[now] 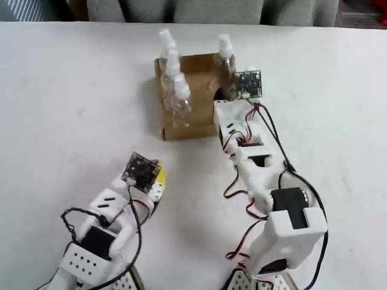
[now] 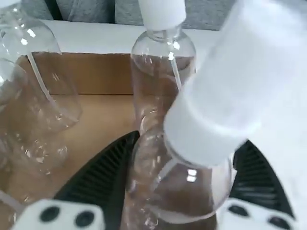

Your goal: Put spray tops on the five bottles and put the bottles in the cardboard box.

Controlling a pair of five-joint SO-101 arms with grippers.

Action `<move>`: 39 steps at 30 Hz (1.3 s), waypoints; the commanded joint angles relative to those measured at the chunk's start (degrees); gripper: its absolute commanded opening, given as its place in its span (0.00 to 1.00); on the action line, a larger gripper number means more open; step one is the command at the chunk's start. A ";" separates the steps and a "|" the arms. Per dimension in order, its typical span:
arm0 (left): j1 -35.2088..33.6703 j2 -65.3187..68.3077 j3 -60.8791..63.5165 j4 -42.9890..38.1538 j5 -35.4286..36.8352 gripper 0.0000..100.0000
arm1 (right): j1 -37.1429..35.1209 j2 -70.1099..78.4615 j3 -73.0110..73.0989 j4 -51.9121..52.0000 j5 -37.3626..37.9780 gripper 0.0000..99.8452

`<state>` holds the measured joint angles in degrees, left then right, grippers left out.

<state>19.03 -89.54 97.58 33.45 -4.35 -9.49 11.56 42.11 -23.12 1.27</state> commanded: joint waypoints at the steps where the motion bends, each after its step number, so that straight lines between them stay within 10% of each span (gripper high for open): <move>1: -0.75 -1.36 -0.18 0.26 -0.70 0.02 | -0.04 -0.84 -1.23 -0.66 0.18 0.26; 7: -0.75 -1.36 -0.18 0.26 -0.70 0.02 | 0.13 -0.84 -1.49 -0.84 0.62 0.24; 12: -0.75 -1.36 -0.18 0.26 -0.70 0.02 | 0.48 -1.98 -1.58 -1.01 0.79 0.01; 28: -0.75 -1.36 -0.18 0.26 -0.70 0.02 | 2.42 -3.38 -1.49 -1.01 1.23 0.06; 39: -0.75 -1.36 -0.18 0.26 -0.70 0.02 | -0.57 -2.86 -1.14 -1.01 15.82 0.07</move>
<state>19.03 -89.54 97.58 33.45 -4.44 -9.93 11.56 42.11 -23.12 15.52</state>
